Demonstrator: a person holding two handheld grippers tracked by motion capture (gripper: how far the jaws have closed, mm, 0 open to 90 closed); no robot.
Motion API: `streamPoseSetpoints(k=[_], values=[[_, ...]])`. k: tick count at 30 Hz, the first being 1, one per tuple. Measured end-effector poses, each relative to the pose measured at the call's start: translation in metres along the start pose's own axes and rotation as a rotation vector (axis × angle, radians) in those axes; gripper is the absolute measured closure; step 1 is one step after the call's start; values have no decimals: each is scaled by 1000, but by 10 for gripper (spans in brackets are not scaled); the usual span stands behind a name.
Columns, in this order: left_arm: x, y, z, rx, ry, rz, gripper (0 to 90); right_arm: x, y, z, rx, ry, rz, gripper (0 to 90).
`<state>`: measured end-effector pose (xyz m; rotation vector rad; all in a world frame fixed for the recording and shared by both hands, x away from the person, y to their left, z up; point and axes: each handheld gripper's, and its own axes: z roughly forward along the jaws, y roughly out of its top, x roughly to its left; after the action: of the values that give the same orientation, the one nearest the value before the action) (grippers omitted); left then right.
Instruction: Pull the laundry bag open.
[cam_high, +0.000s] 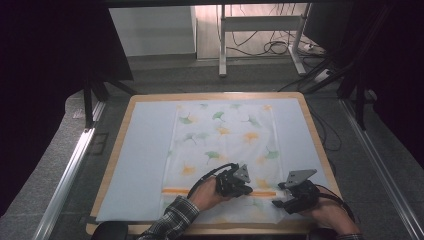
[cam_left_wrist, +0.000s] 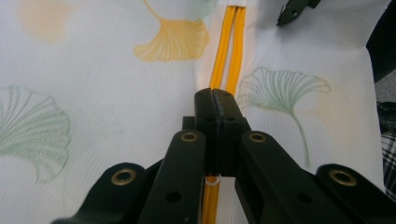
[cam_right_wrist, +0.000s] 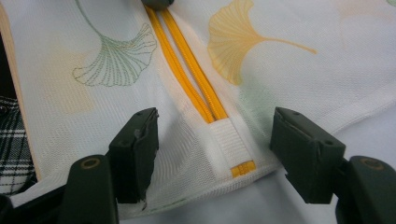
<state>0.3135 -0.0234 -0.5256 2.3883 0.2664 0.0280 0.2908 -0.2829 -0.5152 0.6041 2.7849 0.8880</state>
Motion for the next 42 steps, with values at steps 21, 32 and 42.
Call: streamPoseSetpoints(k=[21,32,42], values=[[2,-32,-23,-29,13,-67,898,0,-1,0,-9,-2,9,323],[0,-43,-32,-21,30,-73,898,0,-2,0,-15,-3,11,323],[2,-56,-45,-13,54,-100,899,0,-2,0,-14,-4,11,323]])
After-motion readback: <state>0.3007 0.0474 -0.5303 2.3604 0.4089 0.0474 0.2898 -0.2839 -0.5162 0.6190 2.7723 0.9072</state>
